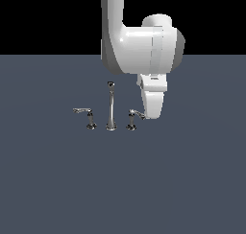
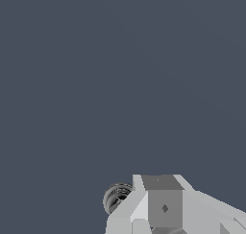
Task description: Turn on the faucet by rotating a designated handle.
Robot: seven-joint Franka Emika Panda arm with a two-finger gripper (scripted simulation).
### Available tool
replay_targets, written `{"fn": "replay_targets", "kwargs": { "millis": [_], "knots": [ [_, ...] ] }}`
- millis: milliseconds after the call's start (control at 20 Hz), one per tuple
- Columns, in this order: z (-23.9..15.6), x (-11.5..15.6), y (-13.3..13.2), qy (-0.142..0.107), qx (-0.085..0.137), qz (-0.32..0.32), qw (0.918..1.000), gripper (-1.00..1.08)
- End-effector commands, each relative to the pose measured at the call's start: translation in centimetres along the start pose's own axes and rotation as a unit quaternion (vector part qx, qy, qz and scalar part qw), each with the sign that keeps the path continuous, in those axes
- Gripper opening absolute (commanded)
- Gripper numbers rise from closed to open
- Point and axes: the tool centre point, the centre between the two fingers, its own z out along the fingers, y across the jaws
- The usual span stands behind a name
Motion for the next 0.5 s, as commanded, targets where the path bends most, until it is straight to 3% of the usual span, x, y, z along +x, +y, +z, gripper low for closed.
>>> {"fn": "replay_targets", "kwargs": {
  "millis": [0, 200, 450],
  "knots": [
    [0.0, -1.0, 1.1, -0.002, -0.004, -0.006, 1.0, -1.0],
    [0.0, -0.3, 1.4, 0.0, -0.003, 0.0, 1.0, -1.0],
    [0.0, -2.7, 2.5, -0.001, -0.004, -0.002, 1.0, -1.0]
  ]
}}
